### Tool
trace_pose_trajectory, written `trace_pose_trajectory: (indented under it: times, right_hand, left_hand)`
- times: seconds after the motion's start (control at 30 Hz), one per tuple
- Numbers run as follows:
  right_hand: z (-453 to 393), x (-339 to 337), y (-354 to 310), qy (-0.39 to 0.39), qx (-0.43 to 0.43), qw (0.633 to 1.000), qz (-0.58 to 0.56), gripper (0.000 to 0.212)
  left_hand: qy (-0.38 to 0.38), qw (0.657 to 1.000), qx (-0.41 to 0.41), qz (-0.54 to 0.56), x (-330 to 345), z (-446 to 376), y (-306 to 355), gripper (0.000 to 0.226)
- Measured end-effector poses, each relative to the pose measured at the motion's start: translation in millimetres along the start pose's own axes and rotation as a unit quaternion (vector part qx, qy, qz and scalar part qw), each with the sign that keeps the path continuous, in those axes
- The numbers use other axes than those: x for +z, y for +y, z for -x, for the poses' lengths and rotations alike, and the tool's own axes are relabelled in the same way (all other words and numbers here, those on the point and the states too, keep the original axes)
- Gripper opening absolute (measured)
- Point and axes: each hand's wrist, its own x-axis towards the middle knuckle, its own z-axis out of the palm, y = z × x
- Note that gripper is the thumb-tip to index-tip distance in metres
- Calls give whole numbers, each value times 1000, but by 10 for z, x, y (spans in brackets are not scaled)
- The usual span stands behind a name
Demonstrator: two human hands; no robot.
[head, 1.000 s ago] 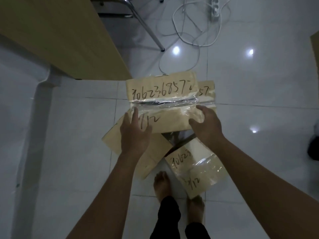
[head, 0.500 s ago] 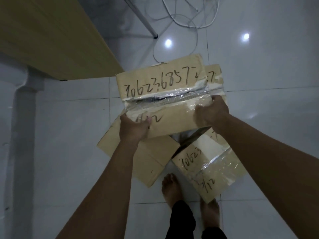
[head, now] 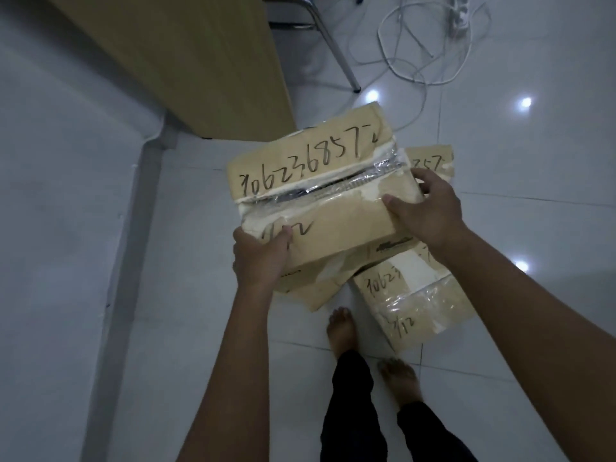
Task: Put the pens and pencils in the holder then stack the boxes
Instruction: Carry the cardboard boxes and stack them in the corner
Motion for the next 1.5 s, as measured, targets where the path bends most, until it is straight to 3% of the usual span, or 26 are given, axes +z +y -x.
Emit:
trace_pose_trajectory:
  times: [0.2, 0.33, 0.6, 0.77, 0.93, 1.23, 1.37, 1.5]
  right_hand:
    - [1053, -330, -304, -62, -94, 994, 17, 55]
    - [1665, -514, -386, -116, -97, 988, 26, 61]
    - [3001, -667, -560, -212, -158, 960, 95, 48]
    - [3794, -522, -565, -307, -211, 914, 163, 46]
    - [4561, -186, -498, -414, -231, 856, 204, 49]
    - [6333, 564, -182, -519, -299, 745, 295, 48]
    - [6931, 894, -3, -545, -284, 722, 318, 45]
    - [7297, 1162, 107, -539, -252, 742, 311, 53]
  left_hand:
    - [37, 998, -39, -20, -899, 962, -124, 86]
    - [48, 996, -65, -34, -1361, 1668, -326, 82]
    - [103, 986, -120, -45, -2178, 3093, -1050, 83]
    - [149, 973, -175, -10, -2610, 3821, -1733, 87]
    - [247, 957, -144, -55, -2923, 4467, -2419, 63]
    - [274, 931, -241, 29, -3637, 5508, -4147, 48]
    - [279, 927, -246, 51, -3957, 5706, -4810, 47]
    - [278, 924, -256, 56, -4164, 5714, -5296, 51]
